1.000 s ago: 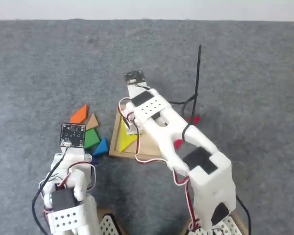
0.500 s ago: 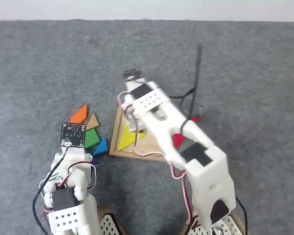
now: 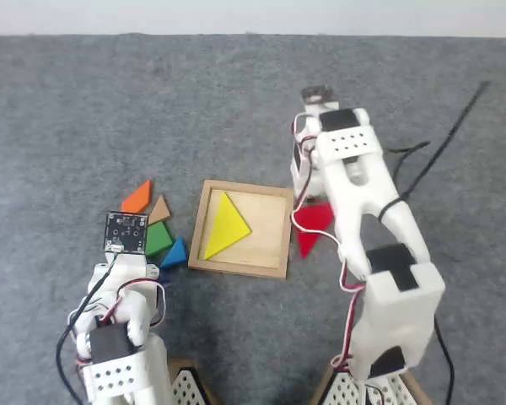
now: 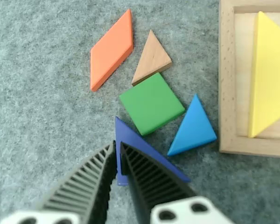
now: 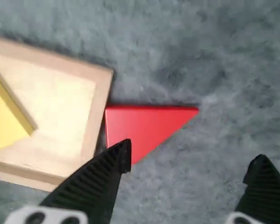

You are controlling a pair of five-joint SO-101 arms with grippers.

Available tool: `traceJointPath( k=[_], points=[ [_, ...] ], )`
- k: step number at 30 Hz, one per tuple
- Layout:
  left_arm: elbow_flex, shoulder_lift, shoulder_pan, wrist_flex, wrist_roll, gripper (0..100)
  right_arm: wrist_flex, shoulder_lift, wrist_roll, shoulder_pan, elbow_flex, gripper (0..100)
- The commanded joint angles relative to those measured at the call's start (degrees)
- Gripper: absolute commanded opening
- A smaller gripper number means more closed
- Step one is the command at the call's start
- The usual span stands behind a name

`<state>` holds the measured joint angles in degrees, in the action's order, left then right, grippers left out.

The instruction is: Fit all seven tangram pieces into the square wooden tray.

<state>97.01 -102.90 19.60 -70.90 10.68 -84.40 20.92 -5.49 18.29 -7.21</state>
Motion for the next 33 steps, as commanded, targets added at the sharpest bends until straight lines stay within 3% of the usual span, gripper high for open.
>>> traceJointPath(
  k=[1, 14, 22, 33],
  points=[
    [-0.48, -1.14, -0.35, -0.35, -0.35, 2, 1.36, 1.98, 0.79, -0.4, 0.35, 38.4],
    [-0.48, -1.14, -0.35, -0.35, -0.35, 2, 6.55, 8.48, -5.1, 3.12, 0.44, 38.4],
    [-0.48, -1.14, -0.35, -0.35, -0.35, 2, 10.86, 11.38, -19.69, 3.82, 0.44, 38.4],
    [-0.48, -1.14, -0.35, -0.35, -0.35, 2, 6.81, 13.58, -22.95, 3.56, 0.09, 38.3]
  ],
)
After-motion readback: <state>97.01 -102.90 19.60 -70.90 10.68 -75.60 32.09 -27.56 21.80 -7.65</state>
